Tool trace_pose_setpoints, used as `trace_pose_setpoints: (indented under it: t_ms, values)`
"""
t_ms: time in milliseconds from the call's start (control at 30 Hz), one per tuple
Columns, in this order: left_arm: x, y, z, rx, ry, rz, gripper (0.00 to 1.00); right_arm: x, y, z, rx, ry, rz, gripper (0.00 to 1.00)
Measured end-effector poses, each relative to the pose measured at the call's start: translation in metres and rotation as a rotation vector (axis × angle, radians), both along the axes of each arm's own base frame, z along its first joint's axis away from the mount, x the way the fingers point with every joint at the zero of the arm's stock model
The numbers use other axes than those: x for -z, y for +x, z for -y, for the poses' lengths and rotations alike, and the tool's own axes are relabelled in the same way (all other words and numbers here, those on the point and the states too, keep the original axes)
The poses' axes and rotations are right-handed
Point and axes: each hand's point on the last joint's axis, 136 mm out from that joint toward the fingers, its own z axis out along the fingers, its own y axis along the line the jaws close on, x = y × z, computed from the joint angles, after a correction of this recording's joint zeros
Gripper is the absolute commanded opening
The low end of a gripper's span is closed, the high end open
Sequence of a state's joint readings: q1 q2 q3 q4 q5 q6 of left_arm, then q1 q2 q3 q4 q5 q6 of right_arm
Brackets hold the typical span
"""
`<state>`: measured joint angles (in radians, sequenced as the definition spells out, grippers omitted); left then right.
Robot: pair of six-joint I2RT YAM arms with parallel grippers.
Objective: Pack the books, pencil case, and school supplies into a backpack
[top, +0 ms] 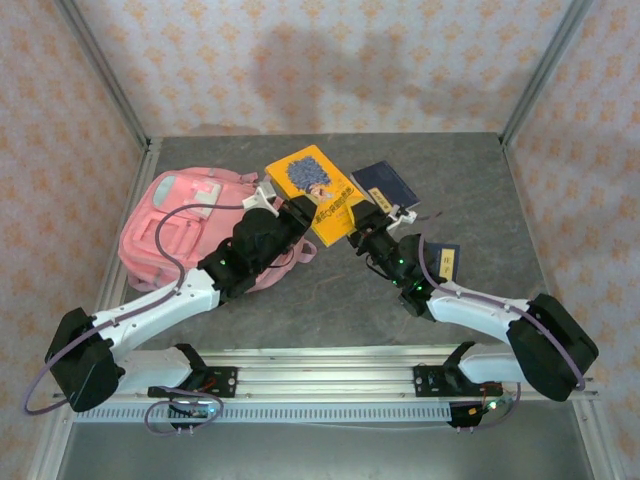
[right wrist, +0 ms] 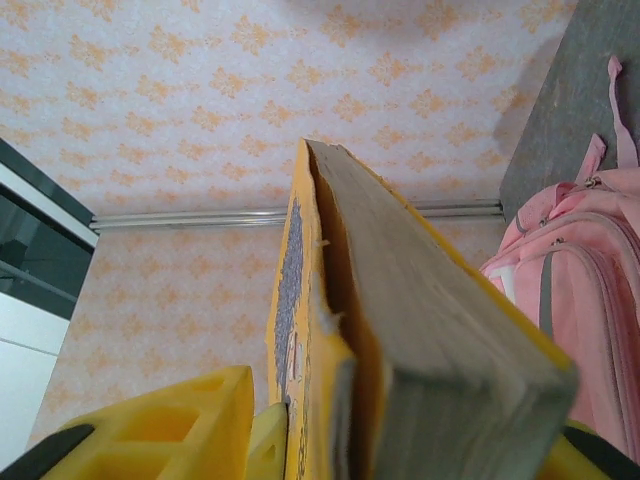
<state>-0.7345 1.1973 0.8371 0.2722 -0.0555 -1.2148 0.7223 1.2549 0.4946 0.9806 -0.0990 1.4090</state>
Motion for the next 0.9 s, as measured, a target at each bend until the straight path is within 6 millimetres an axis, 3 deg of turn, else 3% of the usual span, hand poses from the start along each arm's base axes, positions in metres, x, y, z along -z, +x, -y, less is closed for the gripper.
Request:
trace_pose_setpoints:
  t_ms: [167, 400, 467, 633, 767, 900]
  values:
    - [0.005, -0.001, 0.000, -0.002, 0.008, -0.008, 0.00, 0.004, 0.001, -0.003, -0.002, -0.005, -0.008, 0.34]
    - [0.015, -0.001, -0.003, -0.014, 0.026, -0.024, 0.00, 0.017, 0.005, -0.012, -0.015, -0.017, -0.033, 0.00]
    - [0.016, -0.001, -0.004, -0.016, 0.032, -0.028, 0.10, 0.018, 0.005, -0.012, -0.014, -0.027, -0.036, 0.00]
    - [0.030, -0.008, -0.007, 0.010, 0.157, -0.058, 0.54, 0.022, -0.004, -0.002, -0.002, -0.143, -0.051, 0.00]
    - [0.029, -0.009, -0.025, 0.012, 0.373, -0.100, 0.60, 0.026, -0.017, 0.023, 0.045, -0.321, -0.045, 0.00]
    - [0.016, 0.005, -0.061, -0.029, 0.568, -0.127, 0.60, 0.031, -0.027, 0.049, 0.084, -0.493, -0.026, 0.00]
